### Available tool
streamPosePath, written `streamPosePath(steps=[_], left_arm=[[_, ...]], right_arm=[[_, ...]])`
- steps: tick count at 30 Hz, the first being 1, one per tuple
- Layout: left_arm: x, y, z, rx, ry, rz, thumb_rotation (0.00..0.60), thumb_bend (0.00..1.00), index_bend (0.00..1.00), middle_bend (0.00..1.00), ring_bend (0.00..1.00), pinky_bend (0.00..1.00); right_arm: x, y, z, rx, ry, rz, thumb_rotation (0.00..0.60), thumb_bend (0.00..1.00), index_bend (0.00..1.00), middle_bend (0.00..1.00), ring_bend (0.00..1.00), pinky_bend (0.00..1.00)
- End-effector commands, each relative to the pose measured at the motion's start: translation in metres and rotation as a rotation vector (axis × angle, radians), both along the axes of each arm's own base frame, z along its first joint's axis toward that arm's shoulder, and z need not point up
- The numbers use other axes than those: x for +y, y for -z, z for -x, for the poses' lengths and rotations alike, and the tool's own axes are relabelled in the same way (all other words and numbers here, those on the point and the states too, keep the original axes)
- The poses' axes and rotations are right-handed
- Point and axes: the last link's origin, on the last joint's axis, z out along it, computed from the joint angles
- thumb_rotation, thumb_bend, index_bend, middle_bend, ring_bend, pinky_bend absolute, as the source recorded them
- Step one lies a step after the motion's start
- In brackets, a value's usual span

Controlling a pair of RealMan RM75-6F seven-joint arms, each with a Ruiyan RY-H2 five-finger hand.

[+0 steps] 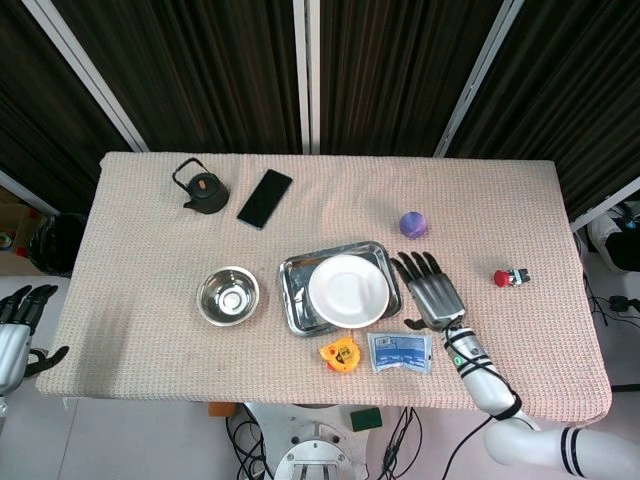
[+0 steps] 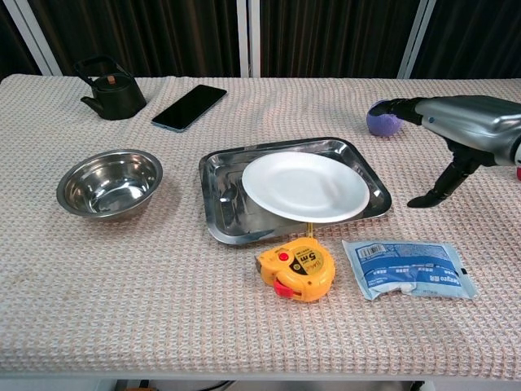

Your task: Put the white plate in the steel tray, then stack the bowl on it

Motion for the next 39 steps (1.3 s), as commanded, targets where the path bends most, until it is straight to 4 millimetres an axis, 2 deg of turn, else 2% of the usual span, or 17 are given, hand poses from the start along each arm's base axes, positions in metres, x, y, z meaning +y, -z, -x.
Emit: streamPosePath(steps=[1, 5, 11, 15, 19, 23, 32, 34, 36, 39], left_arm=[[0.005, 0.003, -0.007, 0.008, 0.03, 0.024, 0.6, 0.12, 0.13, 0.15, 0.09, 0.17], [0.015, 0.019, -0.024, 0.025, 0.112, 0.107, 0.6, 0.12, 0.13, 0.15, 0.09, 0.17], [0.034, 0.063, -0.06, 0.033, 0.319, 0.244, 0.6, 0.12, 0.15, 0.15, 0.07, 0.18], [0.047, 0.094, -0.075, 0.048, 0.405, 0.332, 0.6, 0.13, 0.18, 0.15, 0.07, 0.19], [0.06, 0.116, -0.086, 0.049, 0.448, 0.387, 0.6, 0.13, 0.19, 0.15, 0.07, 0.19], [0.079, 0.133, -0.094, 0.074, 0.466, 0.422, 0.6, 0.14, 0.19, 0.15, 0.07, 0.19], [0.103, 0.16, -0.113, 0.14, 0.525, 0.429, 0.6, 0.19, 0.28, 0.15, 0.07, 0.19], [0.108, 0.164, -0.116, 0.177, 0.531, 0.434, 0.6, 0.21, 0.31, 0.15, 0.07, 0.19], [0.112, 0.169, -0.118, 0.223, 0.532, 0.437, 0.6, 0.23, 0.33, 0.15, 0.07, 0.19], [0.117, 0.176, -0.123, 0.258, 0.538, 0.447, 0.6, 0.27, 0.34, 0.15, 0.07, 0.19]], right_arm=[[0.013, -0.034, 0.012, -0.112, -0.004, 0.12, 0.6, 0.0, 0.0, 0.0, 0.0, 0.0], [0.024, -0.073, 0.025, -0.19, -0.019, 0.253, 0.6, 0.0, 0.0, 0.0, 0.0, 0.0], [0.036, -0.134, 0.039, -0.242, -0.026, 0.45, 0.6, 0.0, 0.0, 0.0, 0.0, 0.0], [0.041, -0.154, 0.049, -0.27, 0.0, 0.51, 0.6, 0.0, 0.0, 0.0, 0.0, 0.0], [0.045, -0.16, 0.058, -0.265, 0.016, 0.533, 0.6, 0.01, 0.0, 0.0, 0.0, 0.0], [0.044, -0.156, 0.065, -0.228, 0.016, 0.514, 0.6, 0.03, 0.0, 0.0, 0.0, 0.0], [0.04, -0.156, 0.065, -0.24, 0.02, 0.532, 0.6, 0.04, 0.0, 0.0, 0.0, 0.0], [0.039, -0.156, 0.066, -0.244, 0.024, 0.538, 0.6, 0.07, 0.0, 0.0, 0.0, 0.0], [0.038, -0.157, 0.068, -0.241, 0.031, 0.545, 0.6, 0.15, 0.0, 0.0, 0.0, 0.0], [0.038, -0.156, 0.069, -0.242, 0.039, 0.548, 0.6, 0.19, 0.0, 0.0, 0.0, 0.0]])
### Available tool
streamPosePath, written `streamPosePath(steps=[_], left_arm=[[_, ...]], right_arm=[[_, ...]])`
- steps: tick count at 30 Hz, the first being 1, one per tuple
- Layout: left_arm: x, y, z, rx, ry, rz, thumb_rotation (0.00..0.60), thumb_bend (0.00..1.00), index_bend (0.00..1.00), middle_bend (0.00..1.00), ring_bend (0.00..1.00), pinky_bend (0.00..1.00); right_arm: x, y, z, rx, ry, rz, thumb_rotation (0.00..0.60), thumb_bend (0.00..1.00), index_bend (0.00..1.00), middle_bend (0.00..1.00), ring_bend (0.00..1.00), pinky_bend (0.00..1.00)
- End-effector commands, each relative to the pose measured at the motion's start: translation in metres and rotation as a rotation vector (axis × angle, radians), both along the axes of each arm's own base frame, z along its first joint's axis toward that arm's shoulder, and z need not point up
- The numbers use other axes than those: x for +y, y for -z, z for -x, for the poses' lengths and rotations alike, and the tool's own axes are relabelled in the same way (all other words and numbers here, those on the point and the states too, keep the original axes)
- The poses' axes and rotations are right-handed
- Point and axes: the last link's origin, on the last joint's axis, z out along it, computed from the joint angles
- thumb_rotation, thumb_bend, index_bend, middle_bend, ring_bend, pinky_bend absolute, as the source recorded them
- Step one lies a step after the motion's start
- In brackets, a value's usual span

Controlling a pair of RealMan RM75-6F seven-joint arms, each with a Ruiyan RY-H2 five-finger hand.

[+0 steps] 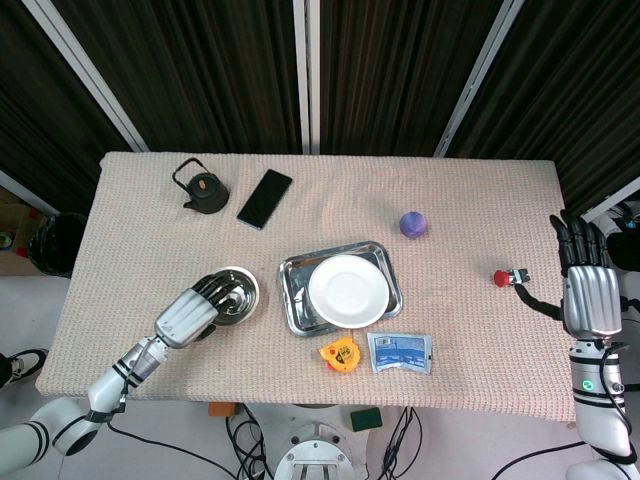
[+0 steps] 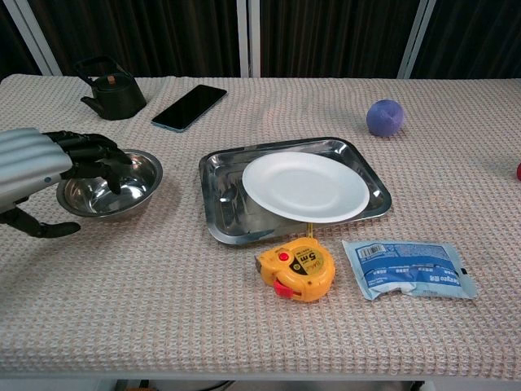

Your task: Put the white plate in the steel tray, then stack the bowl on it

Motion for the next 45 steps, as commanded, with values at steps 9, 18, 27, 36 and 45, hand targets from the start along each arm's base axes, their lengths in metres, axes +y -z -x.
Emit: streamPosePath(steps=[9, 18, 27, 36, 45], left_arm=[[0.011, 0.02, -0.008, 0.073, 0.013, 0.015, 0.6, 0.34, 0.56, 0.15, 0.07, 0.19], [0.011, 0.011, -0.012, 0.054, 0.036, -0.05, 0.6, 0.52, 0.76, 0.18, 0.07, 0.19], [0.017, 0.0, -0.038, 0.01, 0.103, -0.06, 0.6, 0.53, 0.78, 0.19, 0.07, 0.19], [0.036, 0.004, -0.123, -0.121, 0.247, 0.002, 0.6, 0.53, 0.78, 0.2, 0.08, 0.19], [0.06, 0.056, -0.187, -0.137, 0.285, 0.13, 0.6, 0.53, 0.78, 0.2, 0.08, 0.19]], right_arm=[[0.001, -0.003, 0.005, -0.009, 0.011, 0.018, 0.6, 0.19, 0.0, 0.0, 0.0, 0.0], [-0.001, 0.001, 0.006, -0.018, 0.005, 0.008, 0.6, 0.19, 0.0, 0.0, 0.0, 0.0], [0.001, -0.002, 0.011, -0.025, 0.018, 0.02, 0.6, 0.19, 0.0, 0.0, 0.0, 0.0], [0.006, -0.009, 0.019, -0.034, 0.051, 0.058, 0.6, 0.19, 0.0, 0.0, 0.0, 0.0], [0.008, -0.019, 0.024, -0.05, 0.07, 0.093, 0.6, 0.19, 0.0, 0.0, 0.0, 0.0]])
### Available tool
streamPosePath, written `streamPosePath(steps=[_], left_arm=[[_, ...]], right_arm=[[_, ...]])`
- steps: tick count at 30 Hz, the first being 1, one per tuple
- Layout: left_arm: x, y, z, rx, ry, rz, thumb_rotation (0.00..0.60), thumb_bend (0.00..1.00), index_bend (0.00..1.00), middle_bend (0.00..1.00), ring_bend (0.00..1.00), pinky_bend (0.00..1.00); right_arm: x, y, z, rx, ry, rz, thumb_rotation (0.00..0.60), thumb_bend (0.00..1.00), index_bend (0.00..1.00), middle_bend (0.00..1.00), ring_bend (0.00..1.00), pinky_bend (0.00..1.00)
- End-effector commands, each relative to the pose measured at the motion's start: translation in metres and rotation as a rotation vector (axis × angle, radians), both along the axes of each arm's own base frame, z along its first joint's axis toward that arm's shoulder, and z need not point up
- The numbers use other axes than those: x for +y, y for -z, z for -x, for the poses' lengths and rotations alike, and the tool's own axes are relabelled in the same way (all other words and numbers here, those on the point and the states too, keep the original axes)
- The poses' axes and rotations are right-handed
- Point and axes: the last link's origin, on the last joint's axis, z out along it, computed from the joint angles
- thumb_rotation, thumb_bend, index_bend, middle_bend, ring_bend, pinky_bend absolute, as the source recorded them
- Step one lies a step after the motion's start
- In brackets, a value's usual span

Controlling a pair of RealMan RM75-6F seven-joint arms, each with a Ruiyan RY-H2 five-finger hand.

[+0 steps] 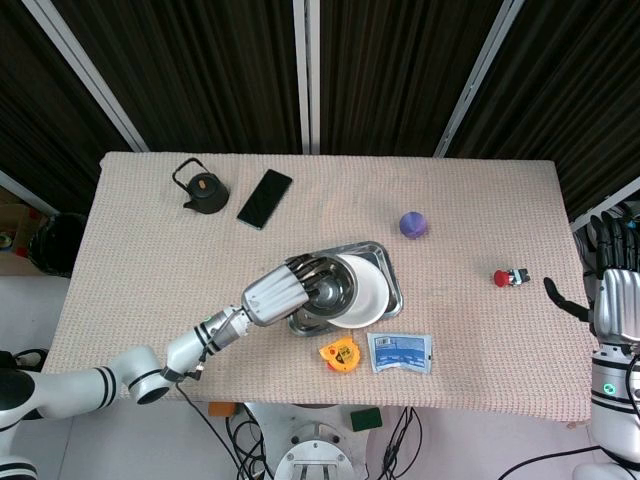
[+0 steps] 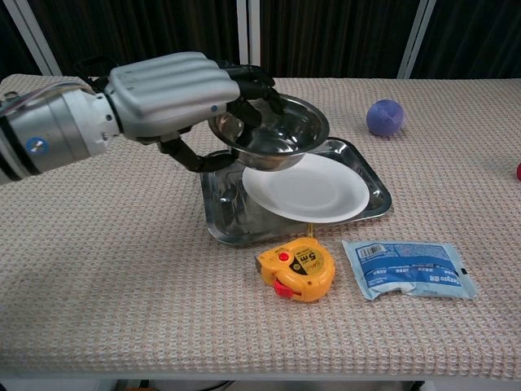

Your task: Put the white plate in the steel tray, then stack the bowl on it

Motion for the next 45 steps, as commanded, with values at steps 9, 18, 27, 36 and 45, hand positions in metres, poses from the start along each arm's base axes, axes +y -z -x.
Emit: streamPosePath(steps=[9, 18, 27, 36, 45], left_arm=[[0.029, 0.056, -0.033, 0.038, -0.025, 0.071, 0.6, 0.53, 0.78, 0.2, 0.08, 0.19], [0.027, 0.076, -0.027, 0.034, -0.045, 0.085, 0.6, 0.53, 0.76, 0.22, 0.08, 0.19], [0.033, 0.072, -0.011, 0.075, -0.066, 0.089, 0.6, 0.51, 0.26, 0.21, 0.08, 0.18], [0.031, 0.054, 0.0, 0.017, -0.077, 0.136, 0.6, 0.51, 0.0, 0.22, 0.08, 0.17], [0.033, -0.03, 0.038, -0.083, -0.144, -0.078, 0.6, 0.04, 0.0, 0.16, 0.08, 0.18]], right_arm=[[0.004, -0.009, 0.004, 0.006, 0.009, 0.014, 0.6, 0.19, 0.0, 0.0, 0.0, 0.0], [0.004, -0.008, 0.009, -0.002, 0.028, 0.019, 0.6, 0.19, 0.0, 0.0, 0.0, 0.0], [0.004, -0.01, 0.007, 0.001, 0.023, 0.026, 0.6, 0.19, 0.0, 0.0, 0.0, 0.0], [0.005, -0.009, 0.005, -0.003, 0.024, 0.029, 0.6, 0.2, 0.0, 0.0, 0.0, 0.0], [0.009, -0.006, 0.004, 0.019, 0.016, 0.008, 0.6, 0.2, 0.0, 0.0, 0.0, 0.0]])
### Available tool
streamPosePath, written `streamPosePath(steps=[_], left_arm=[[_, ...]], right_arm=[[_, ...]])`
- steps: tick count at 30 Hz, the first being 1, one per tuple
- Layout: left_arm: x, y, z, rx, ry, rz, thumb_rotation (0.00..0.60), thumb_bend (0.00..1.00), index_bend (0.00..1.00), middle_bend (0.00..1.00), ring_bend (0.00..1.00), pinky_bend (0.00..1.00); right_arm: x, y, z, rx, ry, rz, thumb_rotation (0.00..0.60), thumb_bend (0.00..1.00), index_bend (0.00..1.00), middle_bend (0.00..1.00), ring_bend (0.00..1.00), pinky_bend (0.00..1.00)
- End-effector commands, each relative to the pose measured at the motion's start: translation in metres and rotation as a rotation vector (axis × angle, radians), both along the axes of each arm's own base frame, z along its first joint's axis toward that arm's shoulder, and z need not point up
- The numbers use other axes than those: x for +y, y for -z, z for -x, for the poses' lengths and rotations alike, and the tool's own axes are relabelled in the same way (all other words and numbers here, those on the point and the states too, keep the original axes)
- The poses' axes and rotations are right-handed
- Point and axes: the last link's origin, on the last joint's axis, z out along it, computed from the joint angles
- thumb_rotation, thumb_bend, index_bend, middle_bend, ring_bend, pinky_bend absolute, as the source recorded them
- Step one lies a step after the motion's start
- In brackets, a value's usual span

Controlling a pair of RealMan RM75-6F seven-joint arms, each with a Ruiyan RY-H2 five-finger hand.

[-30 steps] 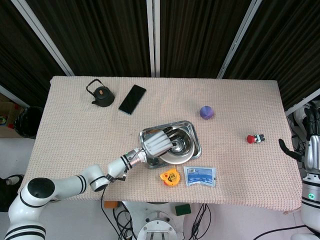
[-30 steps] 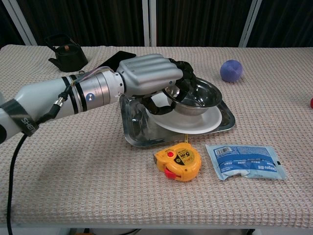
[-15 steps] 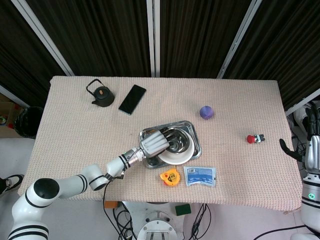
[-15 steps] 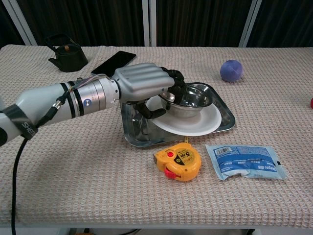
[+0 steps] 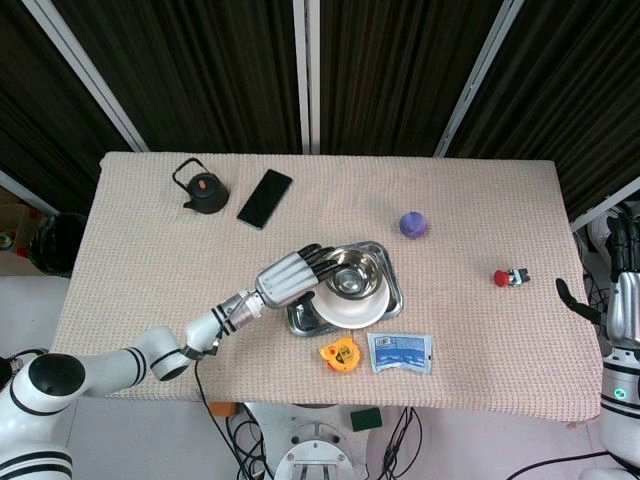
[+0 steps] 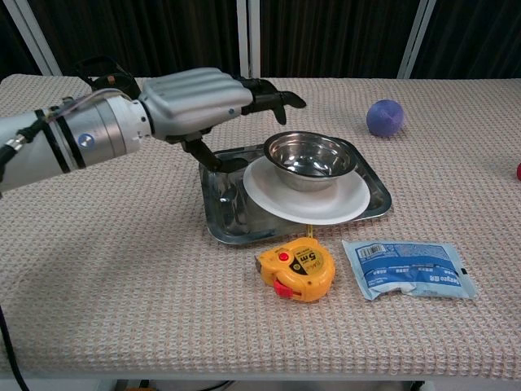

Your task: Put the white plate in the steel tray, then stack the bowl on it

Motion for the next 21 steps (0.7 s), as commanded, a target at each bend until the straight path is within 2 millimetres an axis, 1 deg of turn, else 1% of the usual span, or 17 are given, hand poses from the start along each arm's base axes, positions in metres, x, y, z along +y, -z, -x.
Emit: streamPosePath(steps=[1, 2, 3, 4, 5, 6, 7, 10, 11, 14, 16, 17, 19, 21], left_arm=[[-0.004, -0.058, 0.037, -0.058, -0.107, -0.147, 0.6, 0.02, 0.01, 0.15, 0.08, 0.18], [-0.008, -0.071, 0.049, -0.068, -0.148, -0.176, 0.6, 0.01, 0.03, 0.14, 0.08, 0.18], [-0.014, -0.088, 0.068, -0.079, -0.209, -0.211, 0.6, 0.0, 0.05, 0.14, 0.07, 0.18], [-0.02, -0.101, 0.083, -0.084, -0.257, -0.236, 0.6, 0.0, 0.07, 0.14, 0.07, 0.18], [-0.03, -0.116, 0.104, -0.087, -0.32, -0.268, 0.6, 0.0, 0.08, 0.13, 0.07, 0.18], [-0.039, -0.127, 0.121, -0.087, -0.364, -0.291, 0.6, 0.0, 0.09, 0.13, 0.07, 0.18], [-0.053, -0.139, 0.143, -0.085, -0.418, -0.318, 0.6, 0.0, 0.1, 0.13, 0.07, 0.18], [-0.091, -0.162, 0.186, -0.141, -0.502, -0.353, 0.6, 0.0, 0.15, 0.14, 0.07, 0.18], [-0.109, -0.17, 0.205, -0.159, -0.541, -0.371, 0.6, 0.0, 0.18, 0.15, 0.07, 0.18], [-0.149, -0.188, 0.244, -0.157, -0.633, -0.433, 0.6, 0.01, 0.19, 0.16, 0.07, 0.18], [-0.17, -0.198, 0.259, -0.168, -0.675, -0.464, 0.6, 0.01, 0.18, 0.16, 0.07, 0.18], [-0.177, -0.201, 0.263, -0.172, -0.682, -0.471, 0.6, 0.01, 0.17, 0.16, 0.07, 0.18], [-0.187, -0.206, 0.27, -0.149, -0.682, -0.483, 0.6, 0.01, 0.17, 0.16, 0.07, 0.18], [-0.191, -0.208, 0.275, -0.117, -0.684, -0.492, 0.6, 0.01, 0.17, 0.16, 0.07, 0.18]], right_arm=[[0.004, 0.003, 0.003, 0.018, 0.003, -0.016, 0.6, 0.2, 0.0, 0.0, 0.0, 0.0], [0.006, 0.004, 0.005, 0.029, 0.007, -0.024, 0.6, 0.2, 0.0, 0.0, 0.0, 0.0], [0.009, 0.007, 0.009, 0.052, 0.016, -0.038, 0.6, 0.2, 0.0, 0.0, 0.0, 0.0], [0.012, 0.009, 0.013, 0.077, 0.024, -0.054, 0.6, 0.19, 0.0, 0.0, 0.0, 0.0], [0.017, 0.012, 0.02, 0.118, 0.03, -0.084, 0.6, 0.19, 0.0, 0.0, 0.0, 0.0], [0.021, 0.014, 0.026, 0.148, 0.031, -0.107, 0.6, 0.18, 0.0, 0.0, 0.0, 0.0], [0.027, 0.017, 0.035, 0.185, 0.032, -0.139, 0.6, 0.18, 0.0, 0.0, 0.0, 0.0], [0.041, 0.02, 0.062, 0.229, 0.091, -0.176, 0.6, 0.18, 0.0, 0.0, 0.0, 0.0], [0.046, 0.021, 0.073, 0.23, 0.126, -0.18, 0.6, 0.18, 0.0, 0.0, 0.0, 0.0], [0.059, 0.022, 0.094, 0.219, 0.201, -0.194, 0.6, 0.18, 0.0, 0.0, 0.0, 0.0], [0.067, 0.024, 0.103, 0.227, 0.23, -0.208, 0.6, 0.18, 0.0, 0.0, 0.0, 0.0], [0.07, 0.026, 0.105, 0.232, 0.237, -0.215, 0.6, 0.18, 0.0, 0.0, 0.0, 0.0], [0.074, 0.03, 0.108, 0.24, 0.243, -0.231, 0.6, 0.18, 0.0, 0.0, 0.0, 0.0], [0.076, 0.033, 0.108, 0.237, 0.241, -0.242, 0.6, 0.18, 0.0, 0.0, 0.0, 0.0]])
